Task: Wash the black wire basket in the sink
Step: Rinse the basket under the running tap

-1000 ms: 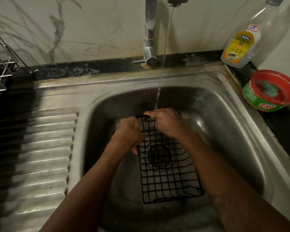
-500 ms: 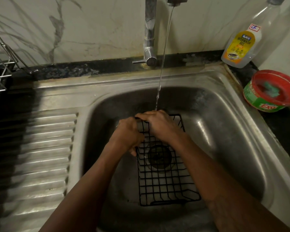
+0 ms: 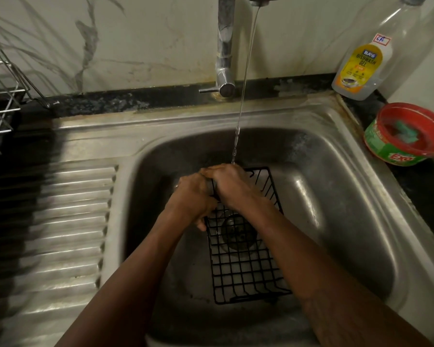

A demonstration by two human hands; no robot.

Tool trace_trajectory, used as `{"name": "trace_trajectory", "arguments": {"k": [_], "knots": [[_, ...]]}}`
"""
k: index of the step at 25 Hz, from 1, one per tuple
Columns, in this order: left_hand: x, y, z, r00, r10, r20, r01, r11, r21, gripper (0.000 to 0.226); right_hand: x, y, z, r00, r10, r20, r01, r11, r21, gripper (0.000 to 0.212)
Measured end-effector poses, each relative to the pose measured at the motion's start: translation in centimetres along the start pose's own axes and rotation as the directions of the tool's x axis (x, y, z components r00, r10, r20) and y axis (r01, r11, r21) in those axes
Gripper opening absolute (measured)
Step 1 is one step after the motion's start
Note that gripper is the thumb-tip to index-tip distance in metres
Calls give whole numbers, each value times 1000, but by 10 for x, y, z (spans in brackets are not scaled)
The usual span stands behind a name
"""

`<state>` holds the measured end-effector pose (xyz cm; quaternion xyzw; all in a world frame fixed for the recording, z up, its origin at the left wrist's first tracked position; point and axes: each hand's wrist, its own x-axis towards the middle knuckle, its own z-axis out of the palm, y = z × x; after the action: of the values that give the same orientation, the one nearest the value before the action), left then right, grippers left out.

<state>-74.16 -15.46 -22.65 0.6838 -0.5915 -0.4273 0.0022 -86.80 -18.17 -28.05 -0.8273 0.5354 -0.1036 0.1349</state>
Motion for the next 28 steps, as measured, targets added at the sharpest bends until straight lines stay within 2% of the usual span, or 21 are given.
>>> {"name": "trace_trajectory", "arguments": {"k": [2,6,8,10,11,12,13,15,16,18,20,23,26,28], "knots": [[-1,-1,-2,1000,-30,-4,30,999,-24,22,-3,5,-2,1000,8,8,-9,999,49,59],[1,-3,-5,999,-46,-26,46,999,-15,18,-28,52,-17,981,193,7,-193,975,106,55],[1,-3,-5,999,-37,-26,37,999,1,19,-33,68,-19,973,200,-118,-193,979,68,49],[1,-3,-4,999,-36,-17,36,999,-5,21,-30,55,-17,950,134,-282,-143,990,-12,30],[2,-4,-3,999,-28,-17,27,999,-22,18,-26,39,-16,946,111,-305,-117,993,-2,16],[1,-3,-3,1000,-20,-11,20,999,-41,15,-22,22,-16,962,106,-250,-96,994,54,4],[1,-3,-2,1000,-9,-9,9,998,-54,12,-18,7,-13,986,114,-124,-99,987,124,6],[2,-3,-1,1000,7,0,-7,997,-71,11,-13,-3,-2,980,135,146,-167,957,239,19],[2,-3,-1,1000,-1,7,2,997,-74,12,-11,2,5,972,151,182,-198,941,276,26],[2,-3,-1,1000,-30,1,30,998,-48,12,-12,16,10,956,225,188,-271,924,269,28],[4,-3,-1,999,-42,-18,41,999,-28,14,-16,26,8,927,344,149,-372,898,237,13],[4,-1,-1,997,-73,8,73,997,-31,20,-20,27,4,872,484,72,-490,862,134,7],[3,1,-1,998,-60,2,60,998,-23,20,-19,15,2,869,495,-6,-495,868,-34,13],[2,1,-2,999,-39,-8,39,999,-9,18,-18,12,4,886,464,-8,-462,879,-116,14]]}}
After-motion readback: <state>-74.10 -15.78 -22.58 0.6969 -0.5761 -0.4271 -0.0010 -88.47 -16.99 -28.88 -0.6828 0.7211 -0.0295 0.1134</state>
